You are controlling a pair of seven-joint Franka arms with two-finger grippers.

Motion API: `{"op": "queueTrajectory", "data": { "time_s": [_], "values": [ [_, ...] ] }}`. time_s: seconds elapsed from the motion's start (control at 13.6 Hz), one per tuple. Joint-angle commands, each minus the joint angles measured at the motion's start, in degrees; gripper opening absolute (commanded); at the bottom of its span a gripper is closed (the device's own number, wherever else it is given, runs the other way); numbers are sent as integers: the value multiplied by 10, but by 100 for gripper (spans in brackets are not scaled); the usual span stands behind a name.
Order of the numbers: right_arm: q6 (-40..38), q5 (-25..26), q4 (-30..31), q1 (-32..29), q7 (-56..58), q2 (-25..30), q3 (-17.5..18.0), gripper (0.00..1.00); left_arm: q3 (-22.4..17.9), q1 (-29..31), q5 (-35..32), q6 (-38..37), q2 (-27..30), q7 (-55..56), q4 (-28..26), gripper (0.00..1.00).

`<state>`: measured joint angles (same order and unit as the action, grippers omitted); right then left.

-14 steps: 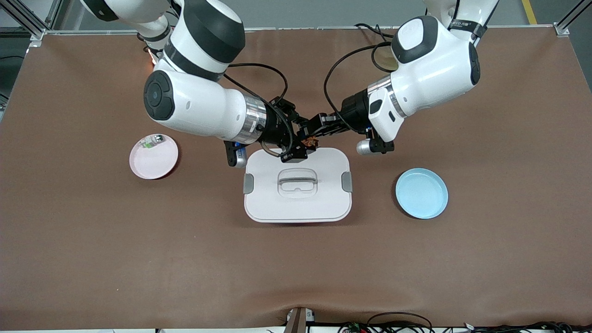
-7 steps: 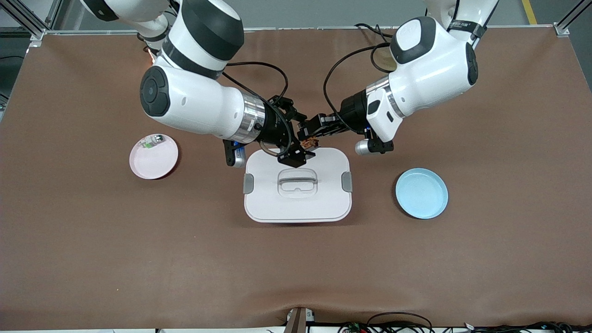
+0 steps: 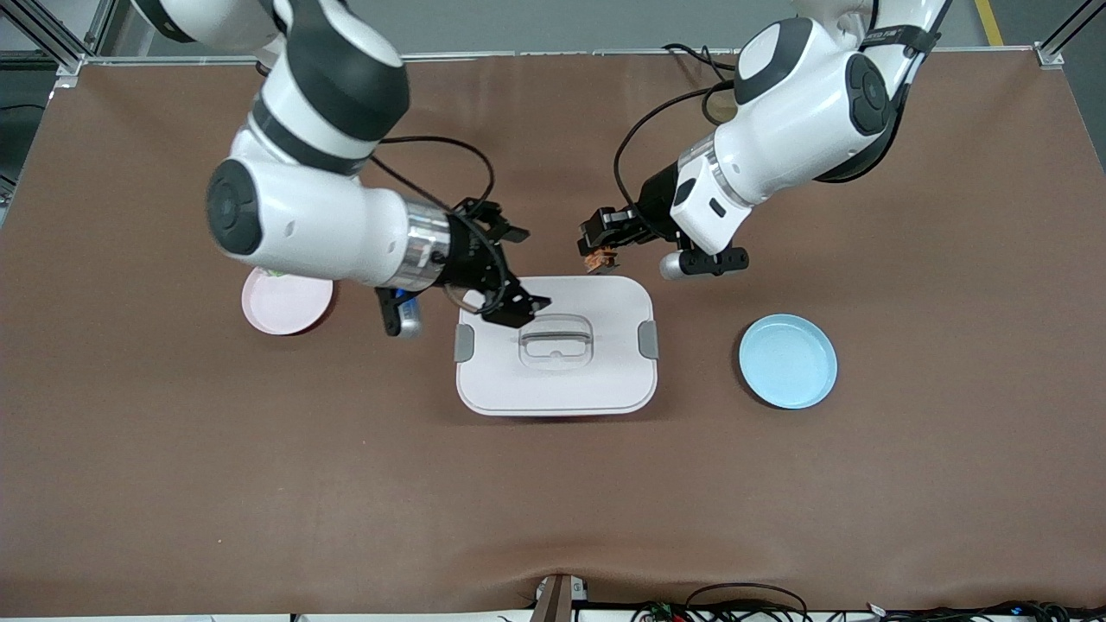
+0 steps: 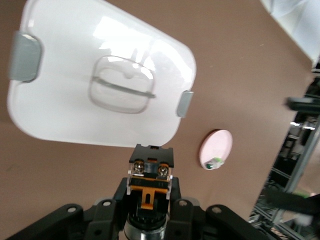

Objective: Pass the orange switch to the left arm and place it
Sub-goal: 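Open the right gripper and pull both grippers apart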

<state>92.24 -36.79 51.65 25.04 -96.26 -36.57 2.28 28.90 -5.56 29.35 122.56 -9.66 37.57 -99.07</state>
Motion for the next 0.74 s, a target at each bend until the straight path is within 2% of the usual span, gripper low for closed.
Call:
{"op": "queueTrajectory", "data": {
  "time_s": [0.0,0.22,0.29,0.44,0.66],
  "values": [
    [-69,-5,-17,-41,96,8,4,100,-1,17,-73,-84,25,37,-6,0],
    [-135,1,-18,-96,228,24,0,100,-2,52,-108,-171,33,45,-6,0],
    [-151,17,-18,-109,275,27,0,100,-2,66,-123,-200,33,46,-7,0],
    [-190,90,-17,-119,400,33,0,100,-2,97,-155,-231,52,49,-25,0],
    [-236,210,-16,-129,588,40,0,100,-2,162,-162,-232,107,50,-72,0]
  ]
}}
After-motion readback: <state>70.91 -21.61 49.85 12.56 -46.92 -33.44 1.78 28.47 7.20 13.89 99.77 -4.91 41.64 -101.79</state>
